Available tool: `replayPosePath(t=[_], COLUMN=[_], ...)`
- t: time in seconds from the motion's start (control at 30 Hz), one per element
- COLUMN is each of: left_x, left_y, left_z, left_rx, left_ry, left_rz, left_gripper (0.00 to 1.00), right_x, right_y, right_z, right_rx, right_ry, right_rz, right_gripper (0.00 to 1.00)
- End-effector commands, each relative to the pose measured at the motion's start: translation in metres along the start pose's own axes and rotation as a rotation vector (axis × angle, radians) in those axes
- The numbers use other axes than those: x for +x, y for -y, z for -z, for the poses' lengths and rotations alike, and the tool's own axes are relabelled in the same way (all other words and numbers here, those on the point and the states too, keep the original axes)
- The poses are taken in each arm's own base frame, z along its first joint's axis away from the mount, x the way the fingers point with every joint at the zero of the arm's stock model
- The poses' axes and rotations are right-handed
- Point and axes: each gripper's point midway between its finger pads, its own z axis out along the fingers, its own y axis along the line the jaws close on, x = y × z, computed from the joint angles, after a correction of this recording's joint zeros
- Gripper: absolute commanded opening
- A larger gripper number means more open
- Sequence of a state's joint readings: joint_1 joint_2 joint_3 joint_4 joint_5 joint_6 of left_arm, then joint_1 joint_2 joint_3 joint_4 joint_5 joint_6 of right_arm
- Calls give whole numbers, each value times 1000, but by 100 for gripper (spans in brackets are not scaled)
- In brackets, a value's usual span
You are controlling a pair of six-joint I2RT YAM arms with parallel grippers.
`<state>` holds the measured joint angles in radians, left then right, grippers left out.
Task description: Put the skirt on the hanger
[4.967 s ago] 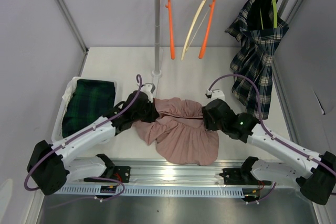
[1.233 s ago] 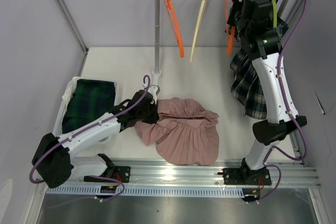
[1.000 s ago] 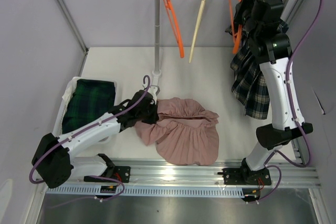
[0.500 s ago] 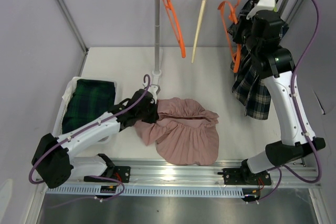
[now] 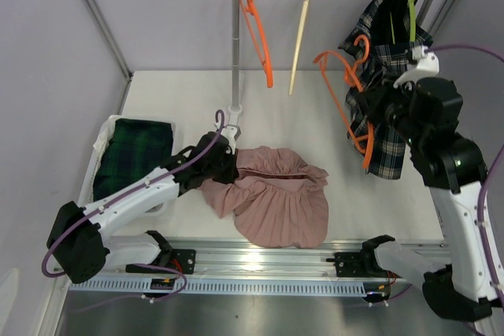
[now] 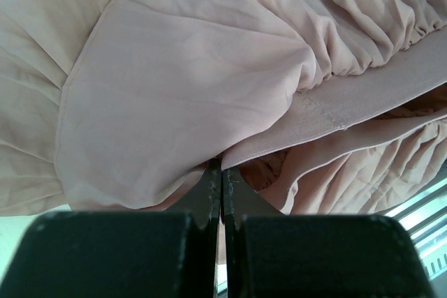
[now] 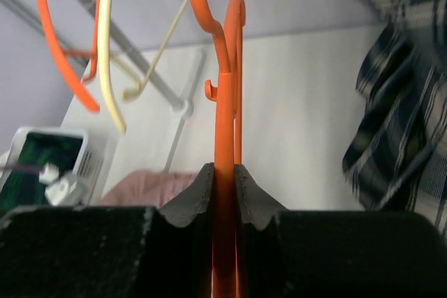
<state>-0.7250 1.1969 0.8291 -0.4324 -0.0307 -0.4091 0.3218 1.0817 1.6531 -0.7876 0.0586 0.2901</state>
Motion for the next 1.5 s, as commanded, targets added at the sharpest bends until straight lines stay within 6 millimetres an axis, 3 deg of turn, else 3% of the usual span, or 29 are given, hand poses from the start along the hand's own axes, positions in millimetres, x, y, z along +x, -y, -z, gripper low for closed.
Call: replayPosePath(t=[0.0,0.27,0.37,0.47,0.63,0.77,0.9,1.1,1.27,1.47], left_x=[-31,-46,-47,-52,-52,-49,-52,-53,-57,-61], left_y=[16,19,17,16,19,18,19,18,20,20], left_z=[16,16,14,13,9,4,3,-3,-2,-3], left_rx=[48,44,38,33,36,33,32,22,27,26], left_ry=[88,102,93,90,72,54,57,42,46,50], left_rz=[-18,-27,-26,-28,-28,-27,-23,-29,-29,-33], left_gripper=[0,0,1,1,1,2,4,4,5,6], right_x=[57,141,165,176,167,145,155,147,159,157], right_y=[-13,-60,-57,-60,-56,-63,-72,-70,-73,-74], right_z=[22,87,96,110,118,120,114,117,113,115], right_rx=[-91,-381,-399,-455,-467,-497,-526,-523,-534,-546], right_ry=[-159,-329,-362,-379,-342,-267,-330,-306,-360,-362], right_rz=[-61,-55,-52,-59,-49,-41,2,27,53,61], right_gripper=[0,0,0,0,0,0,0,0,0,0])
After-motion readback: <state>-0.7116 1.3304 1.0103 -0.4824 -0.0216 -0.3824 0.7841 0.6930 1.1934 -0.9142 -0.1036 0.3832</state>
